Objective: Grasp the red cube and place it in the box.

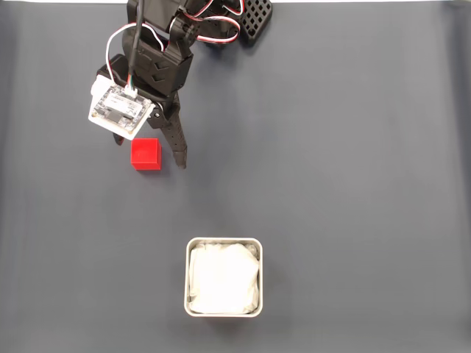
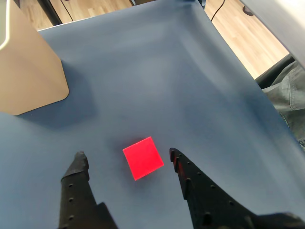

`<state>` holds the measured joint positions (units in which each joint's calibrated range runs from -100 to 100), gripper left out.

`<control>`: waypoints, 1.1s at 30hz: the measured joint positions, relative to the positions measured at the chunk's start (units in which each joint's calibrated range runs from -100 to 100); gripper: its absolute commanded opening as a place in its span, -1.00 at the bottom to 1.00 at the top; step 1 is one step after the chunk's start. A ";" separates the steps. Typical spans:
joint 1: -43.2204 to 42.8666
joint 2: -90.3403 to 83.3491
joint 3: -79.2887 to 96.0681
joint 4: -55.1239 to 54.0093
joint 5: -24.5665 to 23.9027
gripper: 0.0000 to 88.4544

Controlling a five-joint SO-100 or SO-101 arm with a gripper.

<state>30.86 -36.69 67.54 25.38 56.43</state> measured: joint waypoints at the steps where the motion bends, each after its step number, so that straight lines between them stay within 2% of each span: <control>1: 0.00 0.26 0.18 -0.32 0.00 -0.09; 33: 0.00 5.73 4.97 -7.80 0.98 -0.06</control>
<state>30.86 -30.96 72.51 17.58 57.41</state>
